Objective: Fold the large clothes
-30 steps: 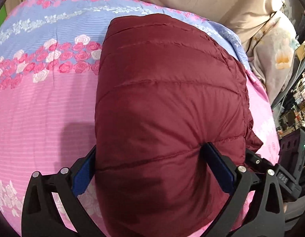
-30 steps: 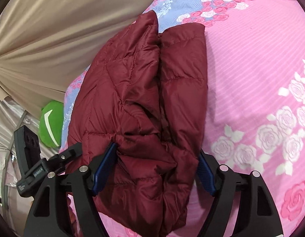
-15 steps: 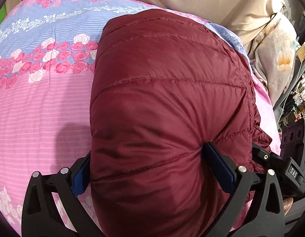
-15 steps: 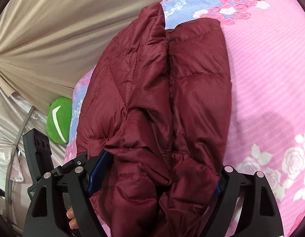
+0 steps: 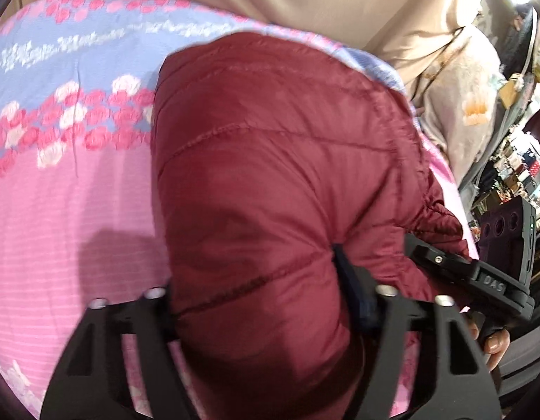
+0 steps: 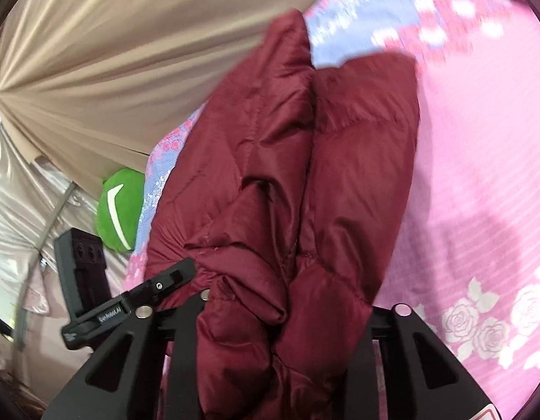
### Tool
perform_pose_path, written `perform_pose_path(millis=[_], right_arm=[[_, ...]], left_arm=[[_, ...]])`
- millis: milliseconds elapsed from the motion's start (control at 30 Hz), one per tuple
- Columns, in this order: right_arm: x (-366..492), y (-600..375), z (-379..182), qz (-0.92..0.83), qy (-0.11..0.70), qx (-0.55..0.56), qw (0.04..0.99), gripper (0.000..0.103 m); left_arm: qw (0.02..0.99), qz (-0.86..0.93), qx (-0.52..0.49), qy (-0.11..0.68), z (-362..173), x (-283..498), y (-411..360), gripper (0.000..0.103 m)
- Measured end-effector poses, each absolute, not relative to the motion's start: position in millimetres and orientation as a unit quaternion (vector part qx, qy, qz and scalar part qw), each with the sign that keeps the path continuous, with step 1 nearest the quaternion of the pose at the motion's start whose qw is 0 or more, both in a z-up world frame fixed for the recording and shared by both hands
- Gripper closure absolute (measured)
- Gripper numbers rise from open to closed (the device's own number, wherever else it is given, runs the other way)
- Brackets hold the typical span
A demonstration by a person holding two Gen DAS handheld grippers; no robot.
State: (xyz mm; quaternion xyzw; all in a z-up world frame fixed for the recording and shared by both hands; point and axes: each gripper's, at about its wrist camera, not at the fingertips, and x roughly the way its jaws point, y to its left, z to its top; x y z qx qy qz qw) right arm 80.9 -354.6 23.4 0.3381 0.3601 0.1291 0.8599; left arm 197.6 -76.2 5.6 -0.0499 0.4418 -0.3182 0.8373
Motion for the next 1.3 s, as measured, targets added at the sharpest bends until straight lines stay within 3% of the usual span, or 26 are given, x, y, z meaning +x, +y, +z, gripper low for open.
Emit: perform_pose_path(millis=[100,200,533,767,1000,1267,1300], right_arm=[[71,-346,53,0.122,0.331,0.298,0.887,0.082],[57,-341,87,0.113,0.292,0.27,0.911,0.083],[17,-312,214,0.148,0.107,0.185,0.966,0.083],[67,-270,262,0.23,0.035,0.153,0.96,0.082],[191,-219,215,0.258,0.088,0.182,0.945,0.08],[317,-183,60,0.194,0.272,0.21,0.919,0.079],[323,-180,42,0.189,0.296,0.208,0.913,0.078]], left_arm=[[0.844,-0.336,-0.04,0.415,30,188,-79,0.06],[0.855,-0.356,-0.032,0.377,61,175,-78,0.063],[0.905,-0.39,-0.015,0.17,193,129,-37,0.063],[0.939,-0.34,0.004,0.054,236,139,24,0.061],[0.954,-0.287,0.013,0.084,201,222,63,0.06],[0.933,-0.235,0.012,0.272,45,351,59,0.06],[0.926,-0.231,0.009,0.299,26,359,60,0.056]])
